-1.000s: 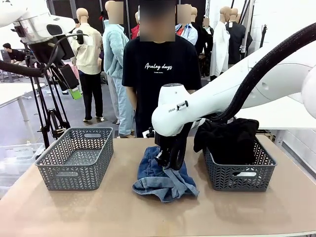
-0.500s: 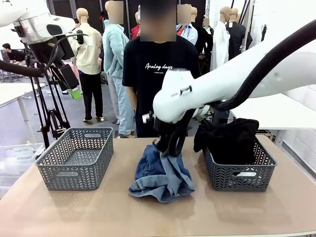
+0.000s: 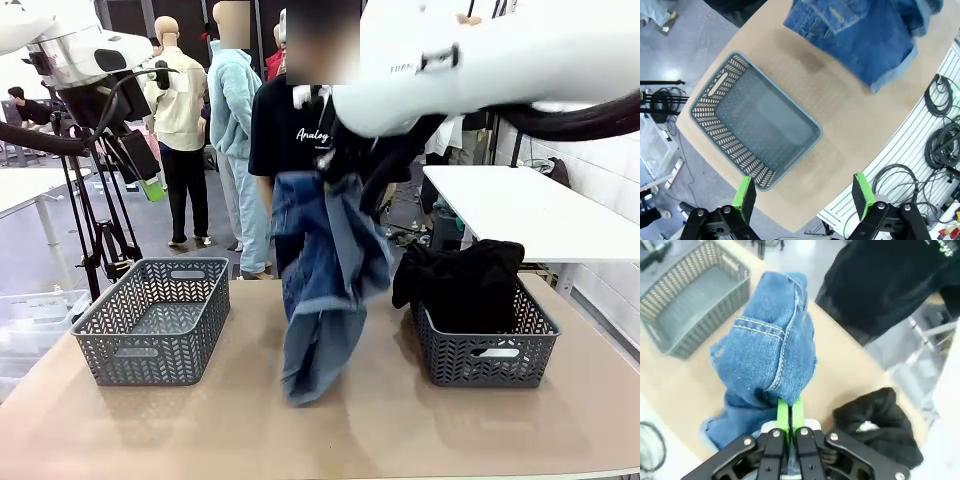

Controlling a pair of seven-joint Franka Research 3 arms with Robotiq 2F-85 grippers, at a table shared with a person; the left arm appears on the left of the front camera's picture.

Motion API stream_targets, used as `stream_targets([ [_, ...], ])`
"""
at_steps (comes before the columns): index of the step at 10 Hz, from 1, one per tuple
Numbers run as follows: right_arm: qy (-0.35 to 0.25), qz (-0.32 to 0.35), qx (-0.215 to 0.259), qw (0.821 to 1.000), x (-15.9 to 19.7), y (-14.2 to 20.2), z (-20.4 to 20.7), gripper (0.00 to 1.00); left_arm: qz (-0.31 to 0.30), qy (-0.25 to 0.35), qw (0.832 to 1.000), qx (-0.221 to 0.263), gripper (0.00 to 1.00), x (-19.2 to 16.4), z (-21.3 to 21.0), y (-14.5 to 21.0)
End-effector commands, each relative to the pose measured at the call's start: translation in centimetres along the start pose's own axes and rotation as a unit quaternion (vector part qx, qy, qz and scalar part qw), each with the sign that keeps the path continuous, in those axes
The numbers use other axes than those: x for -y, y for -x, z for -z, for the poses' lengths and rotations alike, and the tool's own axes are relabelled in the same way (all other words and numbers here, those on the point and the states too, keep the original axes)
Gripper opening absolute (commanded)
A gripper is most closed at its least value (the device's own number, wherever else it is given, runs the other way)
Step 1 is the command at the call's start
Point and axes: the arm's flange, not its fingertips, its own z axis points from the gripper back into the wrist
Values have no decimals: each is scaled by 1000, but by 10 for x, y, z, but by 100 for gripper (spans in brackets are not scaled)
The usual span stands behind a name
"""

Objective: Sort the tops and bottoms.
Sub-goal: Lift clothes from the center of the table with your right hand.

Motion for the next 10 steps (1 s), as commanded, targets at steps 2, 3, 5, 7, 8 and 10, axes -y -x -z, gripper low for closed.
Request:
stream_targets([
  [2,59,-46,85,994,-8,-18,-49,0,1,3,1000,-4,100,0,-3,0],
  [3,73,-57,108,990,-12,-25,-69,0,1,3,1000,-4,100,0,-3,0],
  [5,64,-79,124,987,-16,-32,-89,0,1,3,1000,-4,100,0,-3,0],
  [7,69,-56,103,991,-14,-28,-81,0,1,3,1000,-4,100,0,-3,0],
  [8,69,-56,103,991,-14,-28,-81,0,1,3,1000,-4,100,0,-3,0],
  [10,69,-56,103,991,-14,-28,-81,0,1,3,1000,-4,100,0,-3,0],
])
